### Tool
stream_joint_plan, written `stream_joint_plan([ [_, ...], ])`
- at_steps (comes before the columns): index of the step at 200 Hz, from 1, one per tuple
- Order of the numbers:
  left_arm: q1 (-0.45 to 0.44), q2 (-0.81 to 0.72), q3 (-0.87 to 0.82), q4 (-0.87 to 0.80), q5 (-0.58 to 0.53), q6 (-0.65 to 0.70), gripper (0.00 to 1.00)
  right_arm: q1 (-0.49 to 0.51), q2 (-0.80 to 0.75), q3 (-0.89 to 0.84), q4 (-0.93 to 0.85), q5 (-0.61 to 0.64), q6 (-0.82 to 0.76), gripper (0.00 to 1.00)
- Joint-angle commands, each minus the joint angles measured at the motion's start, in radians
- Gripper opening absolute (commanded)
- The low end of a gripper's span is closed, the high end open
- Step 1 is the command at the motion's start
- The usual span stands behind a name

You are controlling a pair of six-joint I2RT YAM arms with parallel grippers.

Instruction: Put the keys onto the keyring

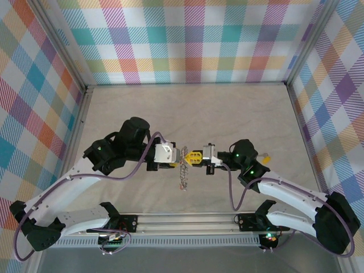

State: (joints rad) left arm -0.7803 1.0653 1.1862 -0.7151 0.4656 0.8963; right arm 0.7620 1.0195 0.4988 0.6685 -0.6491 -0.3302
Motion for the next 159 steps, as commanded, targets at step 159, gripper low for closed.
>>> stream_joint_plan([
  [159,0.02,0.013,-0.05,0.143,0.133,-0.063,0.28,0.003,-0.029,-0.01,0.167,-0.055,0.061,0.0],
])
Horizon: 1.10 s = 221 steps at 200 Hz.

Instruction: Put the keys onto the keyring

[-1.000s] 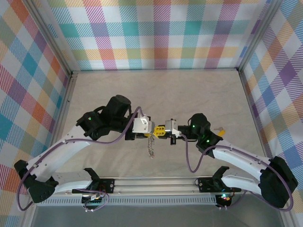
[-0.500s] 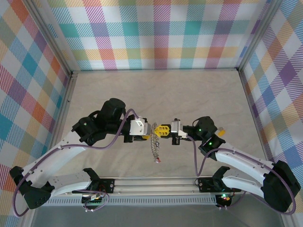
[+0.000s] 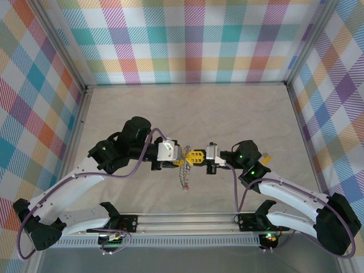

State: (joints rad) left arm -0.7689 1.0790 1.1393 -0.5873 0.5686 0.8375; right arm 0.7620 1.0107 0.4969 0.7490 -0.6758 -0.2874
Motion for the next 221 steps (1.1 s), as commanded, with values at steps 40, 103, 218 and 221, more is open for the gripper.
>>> stream_joint_plan([
  [40,0.008,0.004,0.016,0.027,0.056,-0.008,0.22,0.003,-0.008,-0.029,0.138,-0.022,0.042,0.0],
  [103,0.01,0.01,0.022,0.019,0.067,0.001,0.1,0.003,0.012,-0.045,0.215,-0.01,0.069,0.0],
  [218,0.026,0.03,0.015,0.036,0.091,-0.002,0.01,0.003,0.021,-0.034,0.223,-0.025,0.076,0.0],
  [221,0.026,0.032,0.017,0.036,0.092,-0.002,0.01,0.003,0.021,-0.033,0.222,-0.024,0.075,0.0],
])
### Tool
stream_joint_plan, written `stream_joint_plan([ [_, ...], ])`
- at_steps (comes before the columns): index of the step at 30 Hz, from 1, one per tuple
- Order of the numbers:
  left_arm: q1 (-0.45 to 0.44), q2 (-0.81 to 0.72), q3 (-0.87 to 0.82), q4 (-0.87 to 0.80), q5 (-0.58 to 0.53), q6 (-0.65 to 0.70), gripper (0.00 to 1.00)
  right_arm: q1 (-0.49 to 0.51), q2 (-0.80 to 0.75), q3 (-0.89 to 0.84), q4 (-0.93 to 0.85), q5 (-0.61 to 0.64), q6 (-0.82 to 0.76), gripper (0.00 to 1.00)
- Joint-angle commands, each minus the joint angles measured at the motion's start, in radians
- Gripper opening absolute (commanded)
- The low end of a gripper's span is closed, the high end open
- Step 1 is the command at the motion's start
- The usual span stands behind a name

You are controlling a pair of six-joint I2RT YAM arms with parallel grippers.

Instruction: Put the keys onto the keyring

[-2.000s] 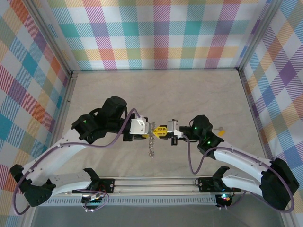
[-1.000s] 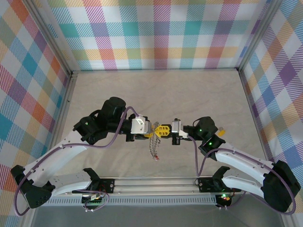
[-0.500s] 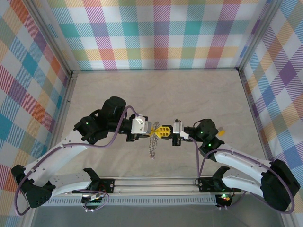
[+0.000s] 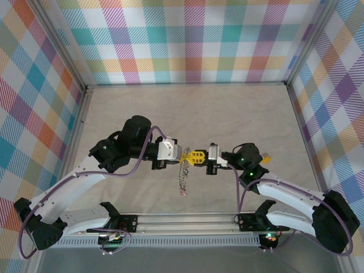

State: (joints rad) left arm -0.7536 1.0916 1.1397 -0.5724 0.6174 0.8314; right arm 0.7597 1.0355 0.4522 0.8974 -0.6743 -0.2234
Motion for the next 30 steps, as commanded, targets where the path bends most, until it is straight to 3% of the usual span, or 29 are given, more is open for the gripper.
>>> stream_joint_plan([
  [1,0.011,0.019,0.017,0.022,0.046,0.005,0.0,0.005,-0.004,0.011,0.073,-0.026,0.01,0.0],
  [6,0.015,0.02,0.026,0.025,0.045,0.005,0.0,0.006,-0.012,0.007,0.044,-0.011,-0.003,0.0],
  [8,0.016,0.019,0.03,0.023,0.017,0.007,0.0,0.006,-0.034,0.02,-0.044,0.005,-0.042,0.18],
  [9,0.015,0.02,0.035,0.013,0.003,0.011,0.0,0.006,-0.046,0.032,-0.108,0.01,-0.071,0.2],
  [13,0.016,0.043,0.078,-0.068,-0.026,0.047,0.0,0.006,-0.068,0.091,-0.371,0.036,-0.167,0.25],
  [16,0.016,0.038,0.068,-0.043,-0.013,0.037,0.0,0.006,-0.052,0.098,-0.371,0.025,-0.157,0.26],
  [24,0.019,0.017,0.05,-0.01,-0.001,0.023,0.0,0.006,-0.021,0.089,-0.313,0.04,-0.13,0.24],
  [28,0.02,0.013,0.048,-0.023,-0.007,0.025,0.0,0.006,-0.034,0.097,-0.335,0.026,-0.149,0.03],
  [30,0.021,0.01,0.039,-0.013,-0.007,0.021,0.0,0.006,-0.035,0.098,-0.327,0.021,-0.149,0.0],
])
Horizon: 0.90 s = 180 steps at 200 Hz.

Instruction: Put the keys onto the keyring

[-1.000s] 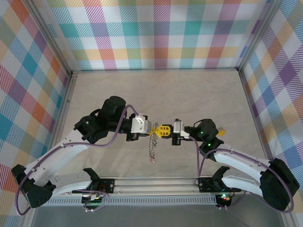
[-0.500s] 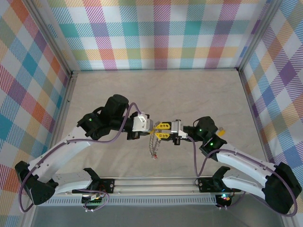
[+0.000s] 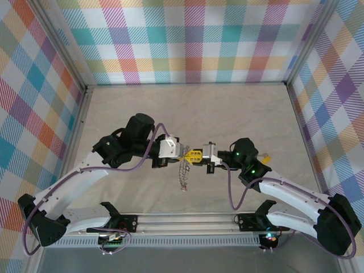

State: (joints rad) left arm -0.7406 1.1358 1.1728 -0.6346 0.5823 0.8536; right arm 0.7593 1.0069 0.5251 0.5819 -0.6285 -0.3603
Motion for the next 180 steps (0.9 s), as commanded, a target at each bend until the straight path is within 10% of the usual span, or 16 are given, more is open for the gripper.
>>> stream_joint_plan([
  [1,0.008,-0.036,0.002,0.059,0.028,-0.006,0.0,0.006,-0.003,0.022,-0.003,-0.026,-0.01,0.0],
  [53,0.008,-0.042,-0.025,0.098,0.021,-0.045,0.18,0.006,-0.002,-0.022,0.184,-0.024,0.029,0.0],
  [180,0.009,-0.06,-0.059,0.155,0.061,-0.058,0.18,0.006,-0.001,-0.028,0.242,-0.048,0.069,0.0],
])
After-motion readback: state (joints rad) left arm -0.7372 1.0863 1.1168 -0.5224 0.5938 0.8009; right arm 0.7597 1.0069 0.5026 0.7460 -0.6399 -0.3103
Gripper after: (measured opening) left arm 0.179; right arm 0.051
